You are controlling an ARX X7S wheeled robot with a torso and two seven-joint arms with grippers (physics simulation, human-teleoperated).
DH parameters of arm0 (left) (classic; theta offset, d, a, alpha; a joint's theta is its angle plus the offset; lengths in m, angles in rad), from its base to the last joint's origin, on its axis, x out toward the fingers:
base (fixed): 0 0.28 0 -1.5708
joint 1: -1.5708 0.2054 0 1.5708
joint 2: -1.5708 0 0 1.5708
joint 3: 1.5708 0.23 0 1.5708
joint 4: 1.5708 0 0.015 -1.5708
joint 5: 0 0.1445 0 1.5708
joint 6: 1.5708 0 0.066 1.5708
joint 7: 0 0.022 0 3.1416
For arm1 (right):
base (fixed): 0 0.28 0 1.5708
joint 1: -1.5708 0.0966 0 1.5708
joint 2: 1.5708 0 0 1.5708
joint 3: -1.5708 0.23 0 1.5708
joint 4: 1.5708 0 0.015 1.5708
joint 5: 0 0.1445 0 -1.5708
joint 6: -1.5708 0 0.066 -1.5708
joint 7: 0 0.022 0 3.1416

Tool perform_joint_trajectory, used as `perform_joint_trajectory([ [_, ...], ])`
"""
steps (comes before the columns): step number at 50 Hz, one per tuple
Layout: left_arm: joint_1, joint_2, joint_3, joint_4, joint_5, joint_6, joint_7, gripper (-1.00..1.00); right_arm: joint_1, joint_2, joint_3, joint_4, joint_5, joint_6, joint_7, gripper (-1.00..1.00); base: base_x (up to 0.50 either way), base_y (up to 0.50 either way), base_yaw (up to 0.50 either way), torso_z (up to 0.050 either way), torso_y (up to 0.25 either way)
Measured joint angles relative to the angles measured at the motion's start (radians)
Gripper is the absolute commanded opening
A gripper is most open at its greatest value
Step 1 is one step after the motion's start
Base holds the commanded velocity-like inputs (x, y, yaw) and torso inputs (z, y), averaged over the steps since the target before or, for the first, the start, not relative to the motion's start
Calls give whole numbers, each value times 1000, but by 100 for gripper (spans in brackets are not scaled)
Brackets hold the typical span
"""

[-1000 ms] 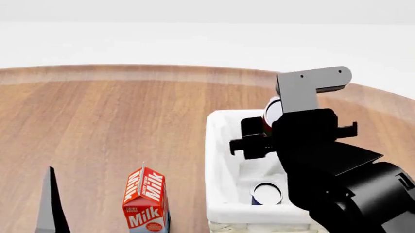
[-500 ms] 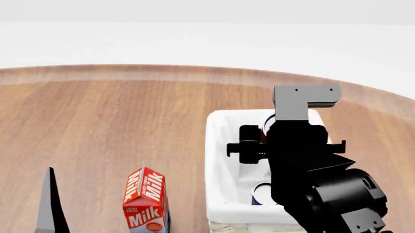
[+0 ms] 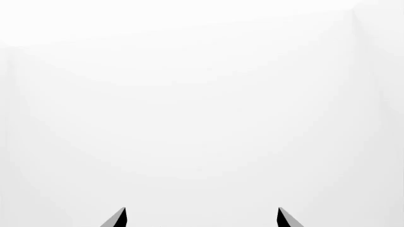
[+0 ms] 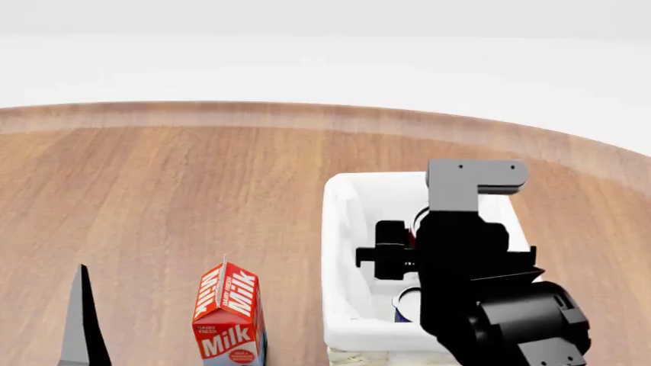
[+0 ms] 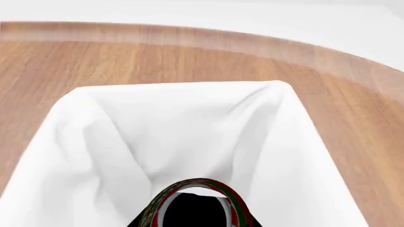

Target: Pick up the alphabet soup and the tomato sauce, and put them in the basket.

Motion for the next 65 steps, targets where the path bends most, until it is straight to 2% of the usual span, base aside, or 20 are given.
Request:
perform_joint_trajectory([
  [20, -1, -1, 3, -4, 0, 3, -2, 100, -6, -9, -7, 20, -7, -7, -13, -100, 0, 0, 0, 0, 0],
  [21, -1, -1, 3, -5, 0, 4, -3, 100, -7, -9, -8, 19, -7, -6, -13, 100, 0, 0, 0, 0, 10],
  [44, -1, -2, 7, -10, 1, 9, -5, 100, -8, -6, -7, -10, -37, -8, -29, 100, 0, 0, 0, 0, 0],
  [65, -2, -4, 10, -10, 0, 10, -7, 100, -36, 37, 19, -159, -93, -167, -4, 100, 0, 0, 0, 0, 0],
])
